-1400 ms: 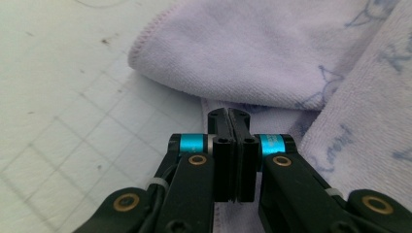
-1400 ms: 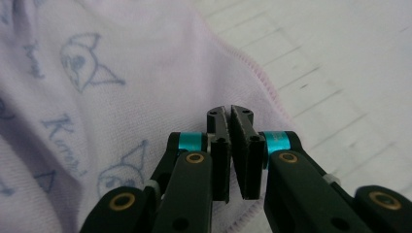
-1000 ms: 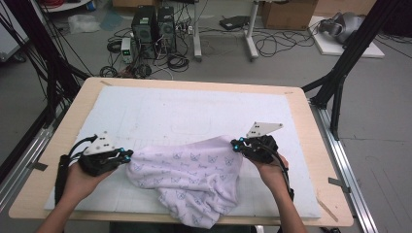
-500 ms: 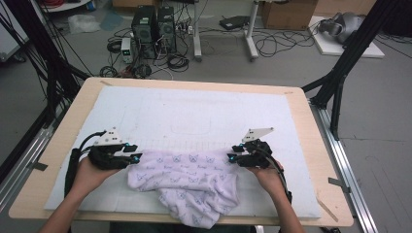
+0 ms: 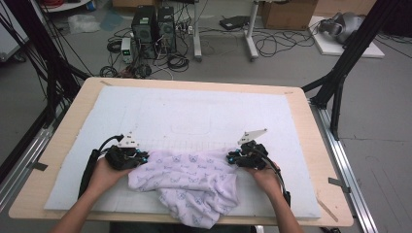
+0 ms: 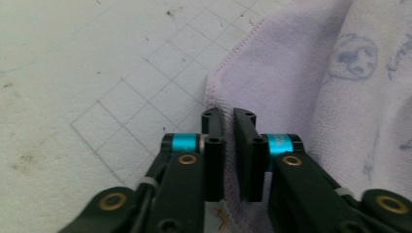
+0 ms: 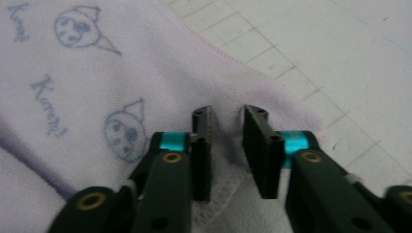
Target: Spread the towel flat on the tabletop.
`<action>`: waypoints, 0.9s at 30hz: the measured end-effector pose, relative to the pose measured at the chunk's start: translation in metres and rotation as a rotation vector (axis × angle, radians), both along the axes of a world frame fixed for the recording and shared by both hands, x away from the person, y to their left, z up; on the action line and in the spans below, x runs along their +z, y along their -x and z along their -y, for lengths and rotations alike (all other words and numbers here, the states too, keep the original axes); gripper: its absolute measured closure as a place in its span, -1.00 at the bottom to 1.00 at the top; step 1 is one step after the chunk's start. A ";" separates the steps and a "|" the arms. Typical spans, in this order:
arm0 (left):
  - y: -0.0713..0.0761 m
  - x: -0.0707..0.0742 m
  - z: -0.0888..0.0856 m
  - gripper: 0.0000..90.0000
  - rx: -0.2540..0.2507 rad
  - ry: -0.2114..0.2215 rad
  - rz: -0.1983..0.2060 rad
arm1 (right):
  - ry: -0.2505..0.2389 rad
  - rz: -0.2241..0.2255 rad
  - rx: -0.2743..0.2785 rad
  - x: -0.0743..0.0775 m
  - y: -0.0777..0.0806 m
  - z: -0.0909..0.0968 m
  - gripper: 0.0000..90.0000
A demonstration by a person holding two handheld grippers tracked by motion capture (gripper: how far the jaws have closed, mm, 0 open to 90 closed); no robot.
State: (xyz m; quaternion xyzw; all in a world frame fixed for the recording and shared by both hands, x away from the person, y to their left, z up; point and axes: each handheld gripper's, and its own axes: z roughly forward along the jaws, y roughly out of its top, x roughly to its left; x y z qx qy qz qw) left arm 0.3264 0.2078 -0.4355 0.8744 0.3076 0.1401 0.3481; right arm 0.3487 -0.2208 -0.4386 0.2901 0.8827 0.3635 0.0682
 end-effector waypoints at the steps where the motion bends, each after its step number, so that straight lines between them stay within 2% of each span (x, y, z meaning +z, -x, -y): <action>1: 0.000 0.001 0.000 0.84 0.001 0.000 -0.010 | 0.000 0.000 0.000 0.000 0.000 0.000 0.78; 4: -0.002 0.003 0.000 0.92 0.005 -0.004 0.001 | 0.010 0.004 0.021 0.003 0.001 0.000 0.87; 7: -0.005 0.010 -0.002 0.93 0.020 0.013 0.023 | -0.022 0.039 0.019 0.013 0.002 0.004 0.89; 12: -0.019 0.041 -0.008 0.93 0.086 0.097 0.106 | -0.039 0.077 -0.003 0.031 -0.005 0.011 0.89; 13: -0.025 0.049 -0.009 0.93 0.100 0.105 0.116 | -0.034 0.096 -0.009 0.044 -0.012 0.013 0.89; 14: -0.032 0.058 -0.010 0.93 0.117 0.118 0.128 | -0.034 0.096 -0.009 0.044 -0.012 0.013 0.89; 16: -0.048 0.076 -0.010 0.93 0.145 0.121 0.153 | -0.024 0.127 -0.024 0.059 -0.022 0.013 0.89; 17: -0.056 0.086 -0.009 0.93 0.155 0.110 0.175 | -0.015 0.136 -0.035 0.067 -0.029 0.014 0.89; 18: -0.065 0.097 -0.006 0.93 0.167 0.101 0.202 | -0.018 0.166 -0.064 0.088 -0.045 0.016 0.90; 19: -0.074 0.109 -0.004 0.93 0.182 0.099 0.226 | -0.018 0.166 -0.064 0.088 -0.045 0.016 0.90; 21: -0.096 0.132 -0.002 0.93 0.231 0.120 0.284 | -0.029 0.203 -0.097 0.113 -0.065 0.017 0.90; 23: -0.115 0.143 0.001 0.89 0.296 0.113 0.324 | -0.030 0.234 -0.138 0.135 -0.086 0.014 0.82; 24: -0.122 0.144 0.001 0.71 0.338 0.127 0.314 | -0.034 0.232 -0.154 0.140 -0.095 0.012 0.68; 25: -0.128 0.141 0.000 0.45 0.349 0.148 0.281 | -0.020 0.231 -0.174 0.141 -0.102 0.010 0.61; 27: -0.131 0.132 -0.001 0.35 0.319 0.143 0.228 | 0.000 0.205 -0.179 0.135 -0.107 0.008 0.55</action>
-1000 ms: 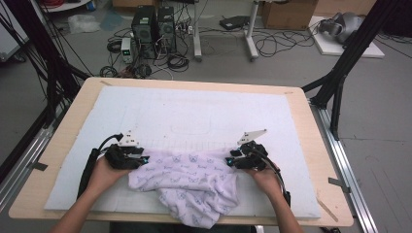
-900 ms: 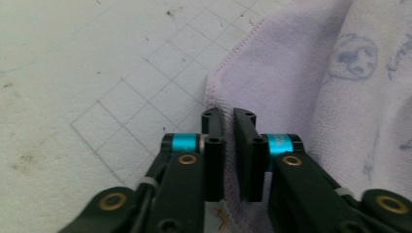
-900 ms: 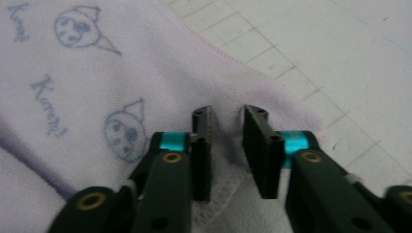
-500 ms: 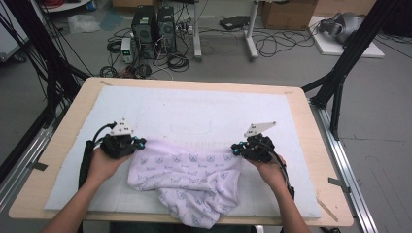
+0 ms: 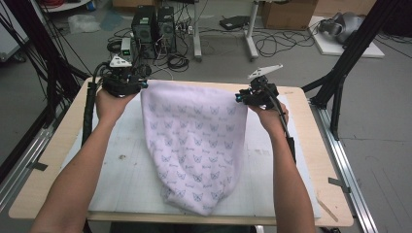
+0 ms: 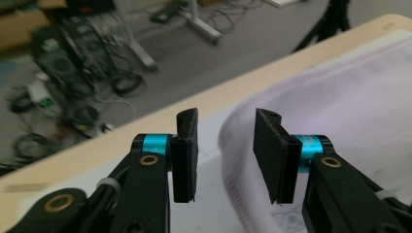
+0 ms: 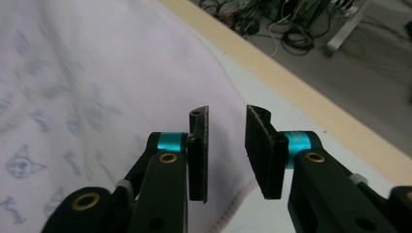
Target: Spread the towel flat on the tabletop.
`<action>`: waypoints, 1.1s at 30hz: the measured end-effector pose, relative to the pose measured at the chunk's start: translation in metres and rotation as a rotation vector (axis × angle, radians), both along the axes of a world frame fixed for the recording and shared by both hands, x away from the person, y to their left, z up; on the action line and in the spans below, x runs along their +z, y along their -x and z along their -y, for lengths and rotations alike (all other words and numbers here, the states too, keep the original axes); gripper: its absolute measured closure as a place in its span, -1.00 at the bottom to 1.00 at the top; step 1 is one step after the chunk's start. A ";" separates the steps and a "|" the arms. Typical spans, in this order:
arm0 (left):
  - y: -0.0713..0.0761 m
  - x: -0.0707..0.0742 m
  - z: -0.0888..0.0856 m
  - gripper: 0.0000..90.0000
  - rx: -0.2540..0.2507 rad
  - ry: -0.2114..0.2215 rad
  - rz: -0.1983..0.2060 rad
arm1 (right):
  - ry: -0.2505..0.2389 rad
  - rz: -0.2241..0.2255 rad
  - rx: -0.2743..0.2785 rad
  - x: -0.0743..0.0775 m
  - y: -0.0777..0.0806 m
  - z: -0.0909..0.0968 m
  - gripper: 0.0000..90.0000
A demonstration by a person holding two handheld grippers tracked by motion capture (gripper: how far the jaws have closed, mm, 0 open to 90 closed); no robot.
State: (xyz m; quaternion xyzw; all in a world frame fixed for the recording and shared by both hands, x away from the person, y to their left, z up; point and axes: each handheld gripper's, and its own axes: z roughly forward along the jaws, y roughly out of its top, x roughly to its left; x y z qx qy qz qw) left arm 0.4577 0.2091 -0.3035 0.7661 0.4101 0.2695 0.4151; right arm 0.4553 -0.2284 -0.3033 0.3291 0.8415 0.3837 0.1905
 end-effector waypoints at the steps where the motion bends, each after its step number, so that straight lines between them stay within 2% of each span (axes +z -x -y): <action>1: 0.002 -0.007 0.000 0.29 -0.015 -0.014 -0.005 | 0.001 -0.009 0.008 -0.005 0.001 -0.001 0.53; 3: 0.010 -0.022 -0.003 0.27 -0.052 -0.002 -0.019 | 0.008 -0.016 0.029 -0.020 0.009 -0.001 0.51; 4: 0.016 -0.031 -0.006 0.26 -0.075 0.013 -0.043 | 0.008 -0.014 0.030 -0.025 0.013 0.000 0.48; 5: 0.020 -0.036 -0.007 0.24 -0.087 0.014 -0.050 | 0.001 -0.041 0.036 -0.033 0.018 0.002 0.46; 8: 0.039 -0.052 -0.013 0.23 -0.127 0.031 -0.058 | -0.022 -0.023 0.056 -0.045 0.039 0.007 0.44; 10: 0.054 -0.061 -0.016 0.21 -0.150 0.026 -0.058 | -0.065 -0.025 0.076 -0.050 0.054 0.009 0.40; 12: 0.069 -0.069 -0.017 0.20 -0.171 0.017 -0.056 | -0.085 -0.024 0.101 -0.055 0.070 0.010 0.32; 14: 0.086 -0.077 -0.018 0.19 -0.199 0.007 -0.057 | -0.124 -0.026 0.143 -0.060 0.086 0.010 0.27; 16: 0.099 -0.083 -0.018 0.17 -0.223 0.023 -0.055 | -0.120 -0.023 0.172 -0.066 0.102 0.008 0.23; 20: 0.128 -0.093 -0.016 0.16 -0.278 0.061 -0.060 | -0.145 -0.025 0.229 -0.078 0.130 0.005 0.17; 21: 0.134 -0.095 -0.015 0.15 -0.287 0.071 -0.059 | -0.169 -0.015 0.241 -0.082 0.139 0.005 0.17; 24: 0.149 -0.101 -0.010 0.09 -0.319 0.088 -0.061 | -0.185 -0.021 0.264 -0.092 0.154 0.003 0.15; 26: 0.159 -0.104 -0.005 0.06 -0.345 0.084 -0.059 | -0.201 -0.031 0.284 -0.101 0.163 0.001 0.15; 29: 0.174 -0.111 0.002 0.03 -0.397 0.077 -0.057 | -0.163 -0.053 0.310 -0.109 0.174 -0.003 0.12; 31: 0.182 -0.117 0.007 0.01 -0.437 0.077 -0.067 | -0.170 -0.069 0.331 -0.112 0.181 -0.004 0.11; 33: 0.187 -0.120 0.013 0.01 -0.480 0.053 -0.070 | -0.168 -0.073 0.345 -0.114 0.188 -0.006 0.09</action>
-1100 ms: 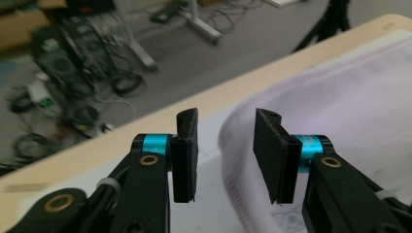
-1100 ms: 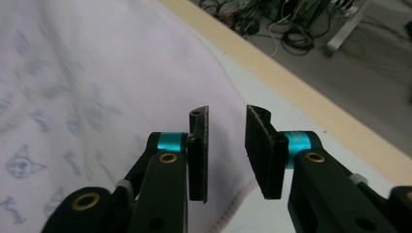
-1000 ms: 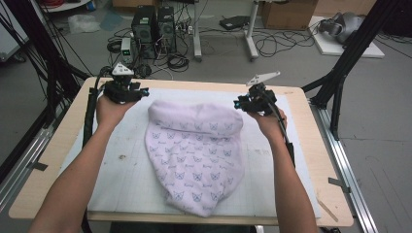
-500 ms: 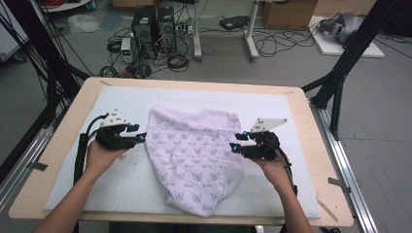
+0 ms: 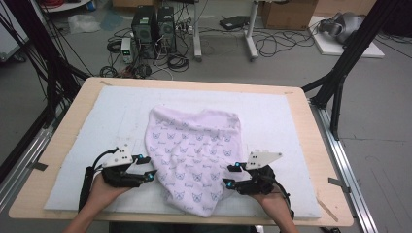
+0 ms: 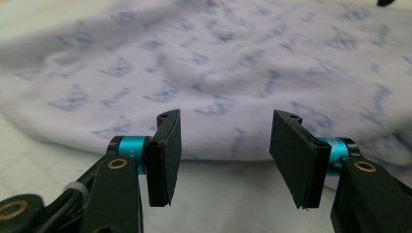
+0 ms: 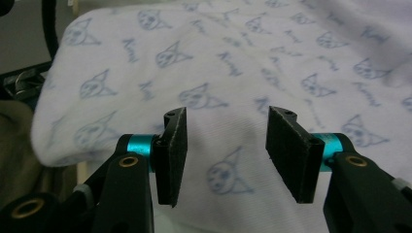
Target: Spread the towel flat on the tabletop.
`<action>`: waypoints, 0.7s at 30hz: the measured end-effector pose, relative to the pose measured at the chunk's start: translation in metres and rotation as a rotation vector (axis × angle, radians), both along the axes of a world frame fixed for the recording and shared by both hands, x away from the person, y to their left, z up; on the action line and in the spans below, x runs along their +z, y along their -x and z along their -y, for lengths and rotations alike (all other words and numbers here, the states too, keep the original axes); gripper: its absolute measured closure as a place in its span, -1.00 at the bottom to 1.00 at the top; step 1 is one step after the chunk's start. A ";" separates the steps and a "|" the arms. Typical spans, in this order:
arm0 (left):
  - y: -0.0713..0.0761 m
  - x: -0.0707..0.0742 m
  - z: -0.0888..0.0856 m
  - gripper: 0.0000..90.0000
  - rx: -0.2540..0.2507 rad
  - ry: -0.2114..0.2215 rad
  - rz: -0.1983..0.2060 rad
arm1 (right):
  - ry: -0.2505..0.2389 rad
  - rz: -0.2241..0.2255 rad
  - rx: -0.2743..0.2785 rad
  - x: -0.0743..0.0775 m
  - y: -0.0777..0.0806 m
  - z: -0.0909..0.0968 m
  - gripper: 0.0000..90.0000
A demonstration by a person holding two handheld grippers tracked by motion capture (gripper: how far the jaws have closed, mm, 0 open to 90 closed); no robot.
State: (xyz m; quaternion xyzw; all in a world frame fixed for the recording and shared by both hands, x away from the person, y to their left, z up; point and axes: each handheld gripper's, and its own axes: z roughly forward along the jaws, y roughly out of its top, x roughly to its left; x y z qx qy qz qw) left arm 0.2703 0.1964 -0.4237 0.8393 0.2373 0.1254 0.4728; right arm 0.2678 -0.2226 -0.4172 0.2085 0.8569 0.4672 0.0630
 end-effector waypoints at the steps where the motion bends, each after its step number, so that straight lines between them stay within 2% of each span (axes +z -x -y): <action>1: 0.001 0.000 0.003 0.01 -0.016 -0.010 0.004 | 0.009 0.000 0.010 -0.001 0.003 -0.001 0.09; 3: -0.003 -0.002 0.009 0.00 -0.036 -0.022 0.006 | 0.029 -0.001 0.022 -0.005 0.007 -0.005 0.07; 6: -0.012 -0.010 0.020 0.07 -0.068 -0.042 -0.042 | 0.064 -0.008 0.034 -0.011 0.006 -0.010 0.11; 7: -0.014 -0.012 0.024 0.21 -0.090 -0.047 -0.059 | 0.070 -0.015 0.038 -0.013 0.005 -0.013 0.19; 9: -0.015 -0.013 0.031 0.51 -0.106 -0.066 -0.064 | 0.102 -0.010 0.049 -0.015 0.002 -0.017 0.50; 10: -0.015 -0.012 0.032 0.72 -0.121 -0.070 -0.058 | 0.110 -0.004 0.057 -0.015 0.001 -0.020 0.68; 11: -0.014 -0.011 0.033 0.90 -0.112 -0.081 -0.034 | 0.118 -0.019 0.070 -0.015 0.000 -0.021 0.82; 12: -0.014 -0.009 0.033 0.98 -0.106 -0.082 -0.033 | 0.128 -0.013 0.077 -0.014 -0.001 -0.023 0.94; 18: -0.021 0.003 0.022 0.99 -0.030 -0.042 -0.010 | 0.087 0.020 0.048 0.002 -0.010 -0.019 0.99; 20: -0.021 0.007 0.020 0.99 -0.045 -0.020 -0.004 | 0.057 0.035 0.025 0.009 -0.013 -0.014 0.98; 21: -0.019 0.010 0.020 0.99 -0.053 -0.002 -0.002 | 0.035 0.033 0.022 0.010 -0.014 -0.011 0.88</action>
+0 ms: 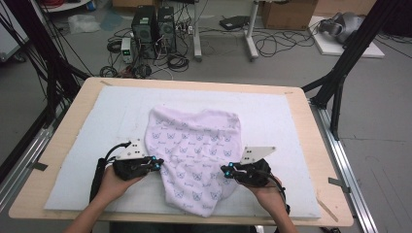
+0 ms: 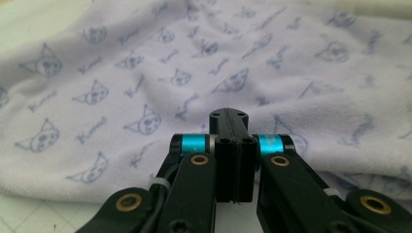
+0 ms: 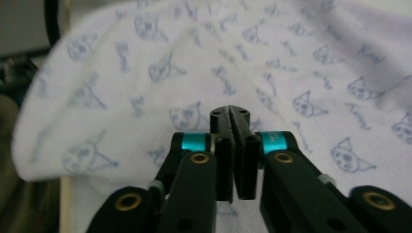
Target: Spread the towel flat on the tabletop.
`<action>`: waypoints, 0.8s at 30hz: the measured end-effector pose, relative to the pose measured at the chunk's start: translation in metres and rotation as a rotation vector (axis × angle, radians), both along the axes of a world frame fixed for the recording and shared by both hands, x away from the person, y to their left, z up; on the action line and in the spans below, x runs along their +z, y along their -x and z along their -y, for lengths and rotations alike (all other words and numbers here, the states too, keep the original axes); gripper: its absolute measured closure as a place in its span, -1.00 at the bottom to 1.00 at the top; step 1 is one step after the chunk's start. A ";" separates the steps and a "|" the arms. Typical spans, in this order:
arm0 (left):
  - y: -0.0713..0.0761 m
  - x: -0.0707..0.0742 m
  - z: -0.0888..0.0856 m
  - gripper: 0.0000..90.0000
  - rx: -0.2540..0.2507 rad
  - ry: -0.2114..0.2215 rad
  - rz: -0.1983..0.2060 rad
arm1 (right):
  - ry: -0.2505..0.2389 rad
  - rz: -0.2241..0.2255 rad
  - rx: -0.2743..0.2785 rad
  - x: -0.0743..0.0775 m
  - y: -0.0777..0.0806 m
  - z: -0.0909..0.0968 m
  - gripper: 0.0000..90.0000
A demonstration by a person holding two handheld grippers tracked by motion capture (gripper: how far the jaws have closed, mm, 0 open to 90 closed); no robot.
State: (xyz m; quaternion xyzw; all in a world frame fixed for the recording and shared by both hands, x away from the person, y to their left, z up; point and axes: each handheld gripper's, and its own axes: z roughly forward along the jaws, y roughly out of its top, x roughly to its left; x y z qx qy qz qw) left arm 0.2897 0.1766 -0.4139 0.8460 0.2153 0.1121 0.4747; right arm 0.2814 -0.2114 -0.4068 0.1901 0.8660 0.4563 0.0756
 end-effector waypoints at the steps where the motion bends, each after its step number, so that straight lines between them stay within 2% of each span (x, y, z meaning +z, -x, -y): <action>1: 0.001 0.001 0.000 0.89 -0.010 0.017 -0.008 | -0.042 -0.017 0.009 0.001 0.001 0.003 0.75; 2: 0.002 0.002 -0.001 0.71 -0.027 0.030 -0.023 | -0.063 -0.031 0.021 0.001 0.002 0.004 0.64; 3: 0.004 0.001 -0.001 0.59 -0.039 0.030 -0.020 | -0.071 -0.040 0.034 0.000 0.004 0.004 0.57; 4: 0.005 0.000 -0.001 0.51 -0.045 0.022 -0.016 | -0.057 -0.036 0.035 -0.002 0.007 0.003 0.50; 6: 0.007 -0.005 0.001 0.28 -0.049 0.011 -0.040 | -0.030 -0.040 0.044 -0.011 0.013 0.001 0.38; 9: 0.009 -0.014 0.006 0.15 -0.073 -0.040 -0.051 | -0.013 -0.082 0.058 -0.021 0.018 -0.004 0.20; 10: 0.009 -0.017 0.009 0.12 -0.072 -0.055 -0.056 | -0.002 -0.076 0.062 -0.024 0.018 -0.006 0.18; 12: 0.007 -0.021 0.013 0.16 -0.080 -0.077 -0.061 | 0.039 -0.076 0.068 -0.029 0.019 -0.014 0.20; 13: 0.006 -0.024 0.015 0.28 -0.077 -0.073 -0.072 | 0.067 -0.074 0.066 -0.031 0.020 -0.017 0.26; 14: 0.005 -0.026 0.017 0.45 -0.070 -0.074 -0.070 | 0.090 -0.062 0.075 -0.032 0.019 -0.021 0.40; 16: 0.006 -0.024 0.019 0.77 -0.057 -0.078 -0.056 | 0.102 -0.054 0.080 -0.032 0.018 -0.025 0.65; 17: 0.006 -0.023 0.019 0.88 -0.054 -0.084 -0.047 | 0.118 -0.036 0.078 -0.030 0.018 -0.026 0.79; 18: 0.007 -0.020 0.018 0.90 -0.043 -0.085 -0.039 | 0.122 -0.027 0.076 -0.029 0.018 -0.026 0.85; 21: 0.007 -0.011 0.011 0.92 -0.003 -0.049 -0.018 | 0.098 -0.006 0.061 -0.019 0.019 -0.021 0.89; 23: 0.004 -0.003 0.006 0.92 0.036 -0.024 -0.001 | 0.049 0.011 0.049 -0.009 0.016 -0.016 0.89; 24: 0.001 0.001 0.004 0.93 0.057 -0.013 0.007 | 0.042 0.018 0.039 -0.005 0.014 -0.014 0.90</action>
